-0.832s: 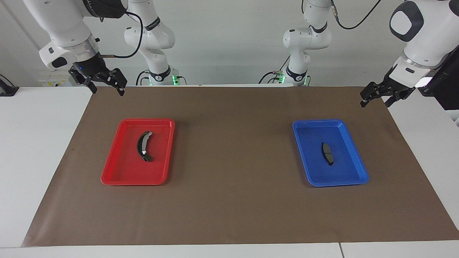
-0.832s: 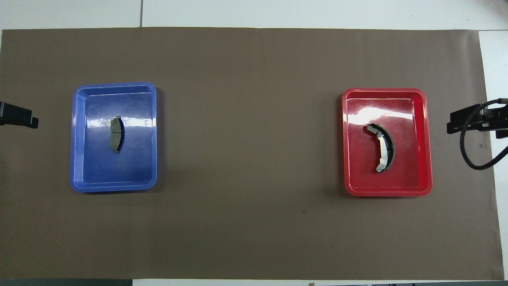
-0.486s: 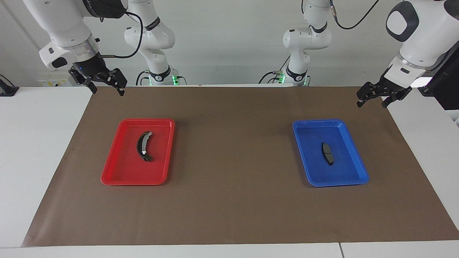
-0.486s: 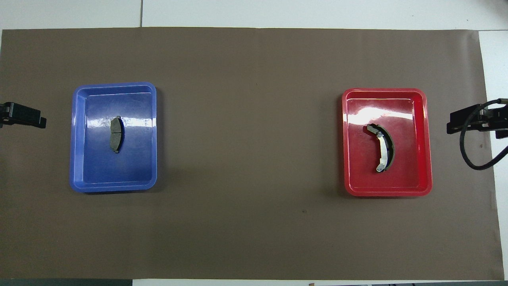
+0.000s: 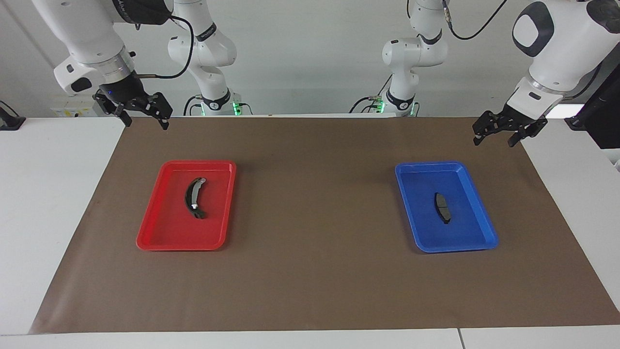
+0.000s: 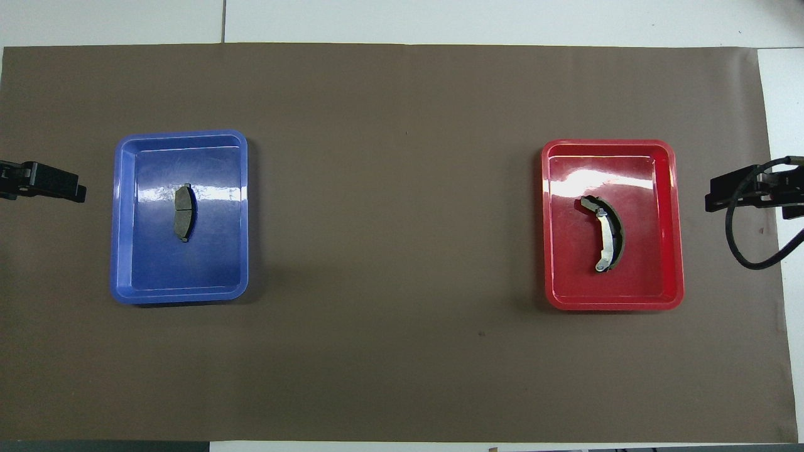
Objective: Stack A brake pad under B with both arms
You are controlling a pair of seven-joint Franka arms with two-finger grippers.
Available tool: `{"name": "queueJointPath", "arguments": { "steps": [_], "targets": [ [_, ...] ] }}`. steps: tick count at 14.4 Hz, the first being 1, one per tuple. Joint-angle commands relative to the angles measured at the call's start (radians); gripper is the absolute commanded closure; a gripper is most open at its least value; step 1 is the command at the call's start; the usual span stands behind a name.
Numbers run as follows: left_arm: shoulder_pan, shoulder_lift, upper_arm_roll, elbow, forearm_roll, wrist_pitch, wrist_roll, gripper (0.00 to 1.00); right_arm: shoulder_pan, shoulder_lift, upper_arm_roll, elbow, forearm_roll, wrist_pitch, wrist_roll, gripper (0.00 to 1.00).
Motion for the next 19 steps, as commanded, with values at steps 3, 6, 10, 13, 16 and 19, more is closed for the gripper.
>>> {"name": "queueJointPath", "arguments": {
  "steps": [3, 6, 10, 13, 16, 19],
  "targets": [
    [0.013, -0.041, -0.016, -0.054, 0.005, 0.054, 0.0, 0.01, -0.009, -0.013, 0.002, -0.014, 0.017, 0.013, 0.009, 0.0],
    [0.013, -0.038, -0.016, -0.106, 0.005, 0.147, 0.001, 0.01, -0.012, -0.013, 0.001, -0.016, 0.014, 0.015, 0.012, 0.0],
    [0.004, -0.019, -0.018, -0.269, 0.006, 0.369, 0.001, 0.01, -0.014, -0.01, -0.001, -0.014, 0.001, 0.045, 0.009, 0.0],
    [-0.019, 0.061, -0.018, -0.327, 0.006, 0.509, -0.001, 0.01, -0.014, -0.01, -0.002, -0.014, 0.003, 0.045, 0.012, 0.0],
    [-0.023, 0.107, -0.018, -0.371, 0.006, 0.569, -0.003, 0.02, -0.015, -0.024, -0.002, -0.055, 0.015, 0.054, 0.007, 0.0],
    [-0.025, 0.095, -0.018, -0.503, 0.005, 0.675, -0.006, 0.03, -0.017, -0.076, -0.002, -0.228, 0.021, 0.215, -0.032, 0.0]
  ]
}}
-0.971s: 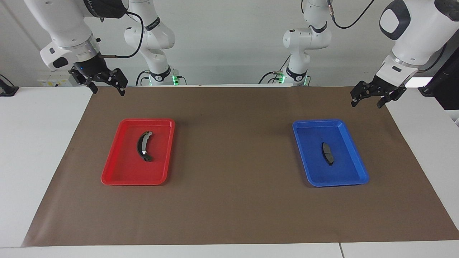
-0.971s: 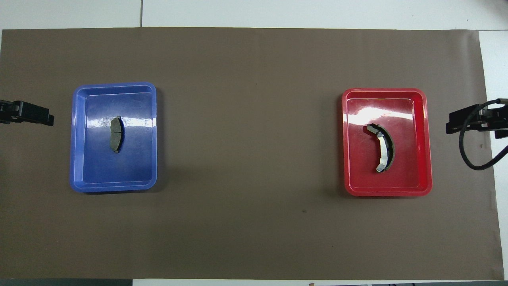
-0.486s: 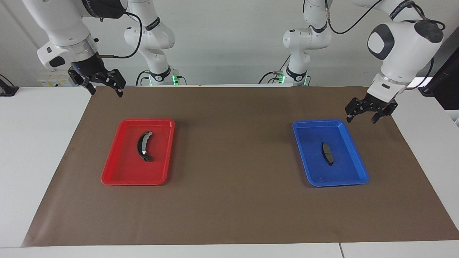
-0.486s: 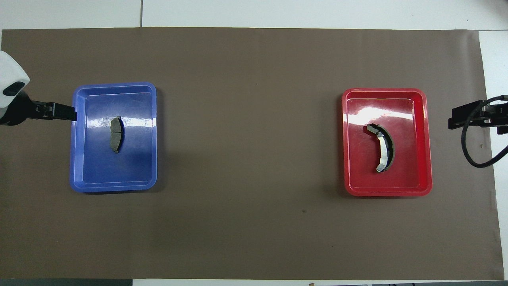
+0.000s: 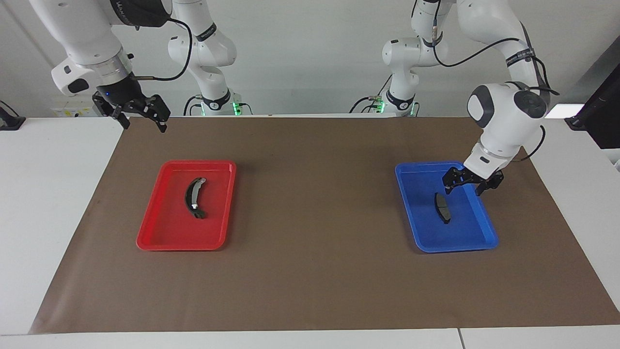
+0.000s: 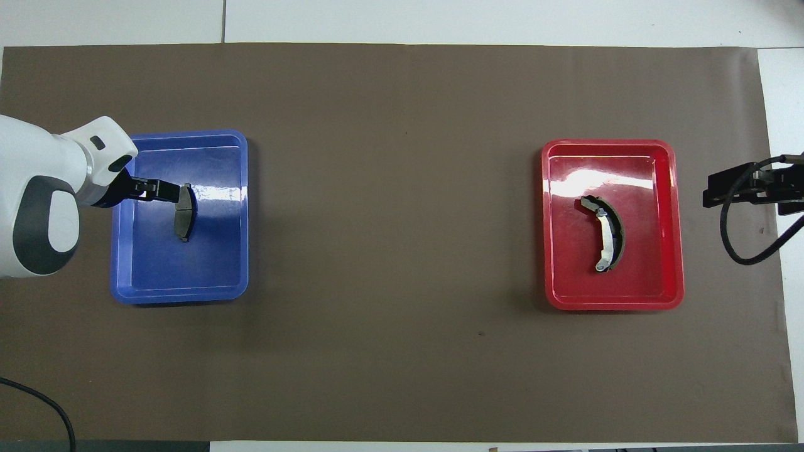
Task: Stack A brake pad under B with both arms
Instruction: 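Reach the left gripper to the dark pad while the right gripper reaches the silver pad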
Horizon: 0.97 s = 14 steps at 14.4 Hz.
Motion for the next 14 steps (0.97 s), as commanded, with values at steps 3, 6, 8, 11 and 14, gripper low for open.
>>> {"name": "queueJointPath", "arguments": {
  "steps": [3, 6, 8, 11, 14],
  "targets": [
    [-0.004, -0.031, 0.005, -0.147, 0.005, 0.091, -0.023, 0.08, -0.001, -0.071, 0.004, -0.33, 0.023, 0.31, -0.088, 0.0],
    [-0.01, -0.005, 0.002, -0.194, 0.005, 0.231, -0.118, 0.1, 0.009, 0.026, 0.005, -0.389, 0.031, 0.47, -0.123, 0.01],
    [-0.03, 0.005, 0.002, -0.21, 0.005, 0.26, -0.124, 0.12, 0.031, 0.046, 0.005, -0.472, 0.031, 0.611, -0.126, 0.01],
    [-0.041, 0.043, 0.002, -0.21, 0.005, 0.305, -0.124, 0.16, 0.054, 0.089, 0.005, -0.546, 0.031, 0.761, -0.167, 0.01],
    [-0.041, 0.04, 0.004, -0.202, 0.005, 0.296, -0.123, 0.6, 0.038, 0.144, 0.005, -0.558, 0.031, 0.81, -0.278, 0.01]
  ]
}}
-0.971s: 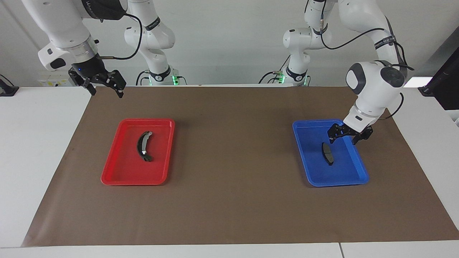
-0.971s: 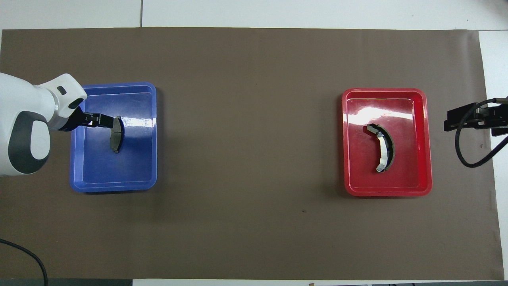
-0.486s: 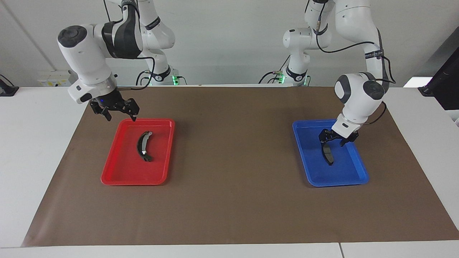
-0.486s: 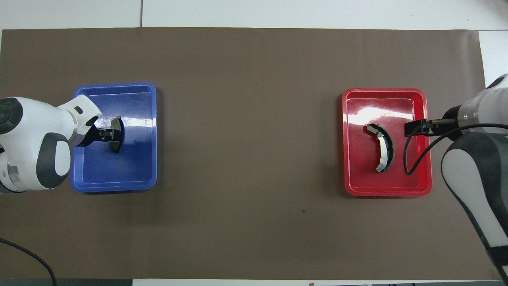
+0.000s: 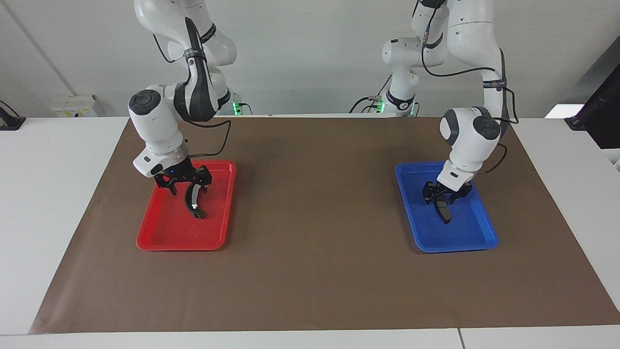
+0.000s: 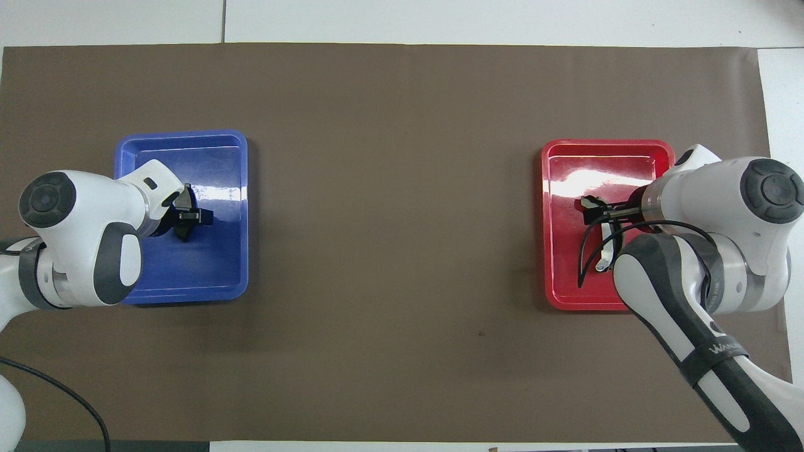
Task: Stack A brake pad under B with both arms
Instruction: 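Grasp the dark pad with the left gripper while the right gripper grasps the silver pad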
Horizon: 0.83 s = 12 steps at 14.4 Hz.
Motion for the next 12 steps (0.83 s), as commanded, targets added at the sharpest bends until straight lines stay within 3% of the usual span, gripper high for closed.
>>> {"name": "queueJointPath", "arguments": {
  "steps": [1, 3, 4, 8, 12],
  "targets": [
    [-0.008, -0.012, 0.007, -0.004, 0.005, 0.018, -0.015, 0.71, -0.017, 0.019, 0.0, -0.019, 0.021, 0.051, -0.073, 0.01],
    [-0.005, -0.036, 0.008, -0.001, 0.005, -0.016, -0.03, 0.89, -0.032, 0.022, 0.001, -0.051, 0.021, 0.091, -0.064, 0.02],
    [-0.006, -0.052, 0.007, 0.014, 0.005, -0.06, -0.033, 0.93, -0.028, 0.025, 0.001, -0.067, 0.021, 0.108, -0.035, 0.03],
    [-0.041, -0.136, -0.002, 0.127, 0.005, -0.282, -0.068, 0.92, -0.035, 0.061, 0.001, -0.072, 0.021, 0.115, -0.014, 0.08],
    [-0.246, -0.107, -0.004, 0.154, 0.012, -0.249, -0.283, 0.92, -0.035, 0.059, 0.0, -0.072, 0.021, 0.115, -0.038, 0.14]
  ]
}}
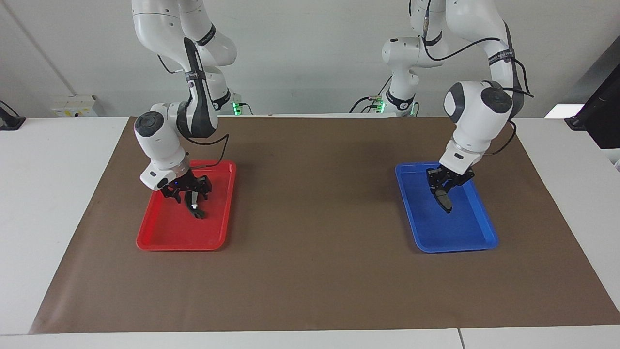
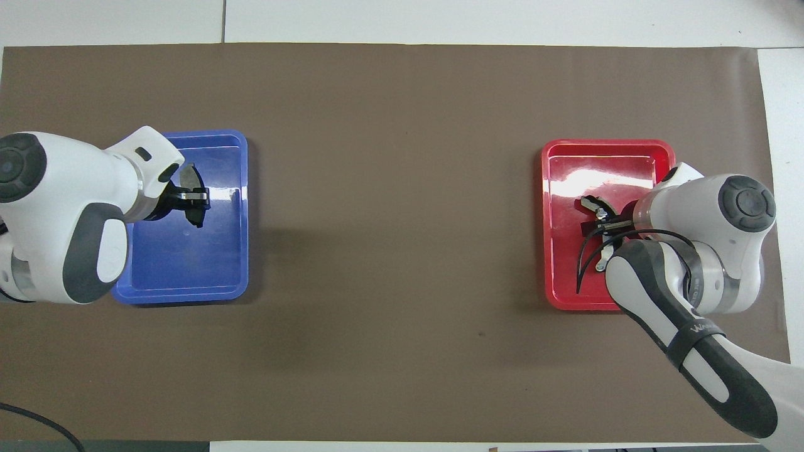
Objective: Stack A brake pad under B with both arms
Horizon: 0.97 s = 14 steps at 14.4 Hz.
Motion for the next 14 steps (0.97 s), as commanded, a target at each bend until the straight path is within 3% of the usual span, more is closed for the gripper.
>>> {"name": "queueJointPath", "arguments": {
  "steps": [1, 2, 5, 7, 9, 10, 11, 13, 14],
  "targets": [
    [-0.165, 0.061, 0.007, 0.005, 0.013, 0.068, -0.131, 0.92, -0.012, -0.007, 0.007, -0.011, 0.01, 0.021, -0.015, 0.16],
    [-0.211, 0.078, 0.007, 0.003, 0.013, 0.086, -0.173, 0.92, -0.012, -0.007, 0.007, -0.011, 0.01, 0.019, -0.015, 0.18],
    [-0.339, 0.128, 0.007, 0.02, 0.014, 0.142, -0.241, 0.92, -0.013, -0.01, 0.007, -0.024, 0.01, 0.021, -0.02, 0.39],
    [-0.434, 0.231, 0.007, 0.105, 0.014, 0.145, -0.304, 0.92, -0.012, -0.014, 0.007, -0.034, 0.01, 0.024, -0.025, 0.46],
    [-0.472, 0.294, 0.005, 0.181, 0.013, 0.145, -0.333, 0.91, -0.012, -0.014, 0.007, -0.035, 0.008, 0.025, -0.028, 0.64],
    [-0.494, 0.299, 0.005, 0.184, 0.013, 0.145, -0.335, 0.9, -0.012, -0.014, 0.007, -0.035, 0.008, 0.025, -0.028, 0.78],
    [-0.509, 0.303, 0.005, 0.186, 0.014, 0.146, -0.335, 0.88, -0.012, -0.013, 0.007, -0.035, 0.008, 0.024, -0.02, 1.0],
    [-0.519, 0.331, 0.005, 0.18, 0.014, 0.18, -0.332, 0.78, -0.013, -0.013, 0.007, -0.013, 0.008, -0.002, -0.023, 1.0],
    [-0.517, 0.337, 0.004, 0.164, 0.014, 0.22, -0.332, 0.69, -0.013, -0.014, 0.007, 0.005, 0.008, -0.034, -0.022, 1.0]
  ]
}}
